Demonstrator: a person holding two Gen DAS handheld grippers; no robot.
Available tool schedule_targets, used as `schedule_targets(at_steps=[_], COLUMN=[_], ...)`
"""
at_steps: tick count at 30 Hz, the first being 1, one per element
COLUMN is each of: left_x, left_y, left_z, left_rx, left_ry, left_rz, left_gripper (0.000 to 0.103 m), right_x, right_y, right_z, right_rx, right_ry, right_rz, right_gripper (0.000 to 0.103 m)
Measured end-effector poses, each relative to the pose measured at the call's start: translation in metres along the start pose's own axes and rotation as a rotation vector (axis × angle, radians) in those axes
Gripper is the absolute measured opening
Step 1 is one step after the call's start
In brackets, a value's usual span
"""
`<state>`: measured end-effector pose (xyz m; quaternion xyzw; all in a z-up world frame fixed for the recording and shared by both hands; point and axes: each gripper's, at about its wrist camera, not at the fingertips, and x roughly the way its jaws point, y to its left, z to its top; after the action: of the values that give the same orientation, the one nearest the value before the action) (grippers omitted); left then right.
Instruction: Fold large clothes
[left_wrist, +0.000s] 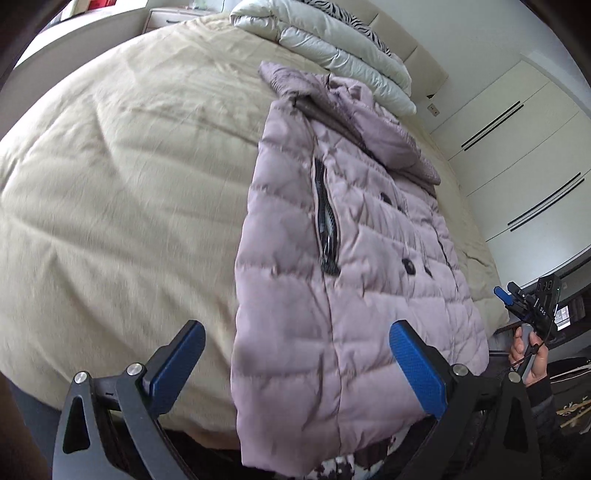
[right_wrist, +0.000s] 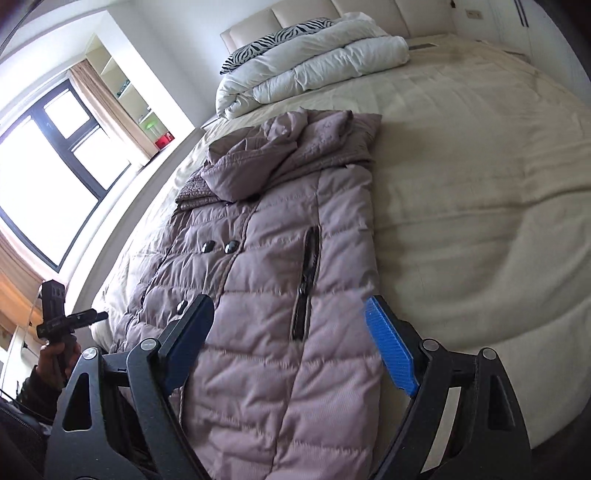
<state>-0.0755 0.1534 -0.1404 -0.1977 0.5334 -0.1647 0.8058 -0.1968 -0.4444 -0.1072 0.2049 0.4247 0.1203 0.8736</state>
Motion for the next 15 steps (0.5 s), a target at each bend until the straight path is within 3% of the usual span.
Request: schedule_targets(at_steps=[7,12,15], left_x=[0.016,0.025,0.035], left_y=[0.008,0.006,0.006], left_z=[-0.050,-0.054,-0.052], left_rx=[-0.045,-0.058,-0.069], left_ry=[0.106,0.128,0.168], left_rz=[-0.005,-0.050,-0.080], left_gripper=[0.102,0.099,0.090], right_x=[-0.012,-0.008,-0.006], right_y=[-0.033,-0.046,-0.049], right_z=[-0.056,-0.082,-0.091], right_rx=[0.107,0.176,0.204], right_ry=[0.097,0.161,0.181], right_rz=[-0.002,0.012,0.057], right_gripper=[0.084,0.084,0.084])
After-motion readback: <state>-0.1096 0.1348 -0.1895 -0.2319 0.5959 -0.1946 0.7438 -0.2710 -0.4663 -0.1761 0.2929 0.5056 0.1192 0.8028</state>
